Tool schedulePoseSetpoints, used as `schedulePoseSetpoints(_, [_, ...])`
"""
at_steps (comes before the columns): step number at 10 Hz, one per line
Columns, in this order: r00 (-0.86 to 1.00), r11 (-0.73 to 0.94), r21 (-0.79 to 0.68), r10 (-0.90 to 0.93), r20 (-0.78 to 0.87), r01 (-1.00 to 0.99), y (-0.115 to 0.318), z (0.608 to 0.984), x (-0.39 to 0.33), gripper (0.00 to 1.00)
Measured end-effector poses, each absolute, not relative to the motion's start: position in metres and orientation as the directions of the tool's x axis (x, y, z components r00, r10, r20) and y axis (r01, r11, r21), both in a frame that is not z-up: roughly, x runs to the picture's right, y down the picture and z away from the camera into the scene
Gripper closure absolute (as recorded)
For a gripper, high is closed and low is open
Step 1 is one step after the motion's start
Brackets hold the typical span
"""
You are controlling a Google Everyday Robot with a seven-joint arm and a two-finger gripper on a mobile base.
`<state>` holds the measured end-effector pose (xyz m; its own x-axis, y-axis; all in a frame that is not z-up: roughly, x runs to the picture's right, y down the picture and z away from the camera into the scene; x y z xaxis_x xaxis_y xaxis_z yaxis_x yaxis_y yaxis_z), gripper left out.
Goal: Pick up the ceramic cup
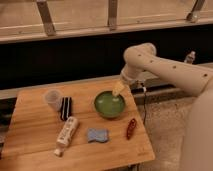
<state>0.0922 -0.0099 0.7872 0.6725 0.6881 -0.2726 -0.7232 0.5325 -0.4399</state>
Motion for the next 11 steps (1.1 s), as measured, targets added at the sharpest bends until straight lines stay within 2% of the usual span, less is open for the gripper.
schedulePoseSetpoints(8, [0.674, 0.535, -0.436, 0.685, -0.276, -0.723, -0.01, 0.787, 0.094, 0.2])
schedulePoseSetpoints(11, [0.744, 0.609, -0.442, 0.611, -0.268, -0.659, -0.019, 0.785, 0.075, 0.2])
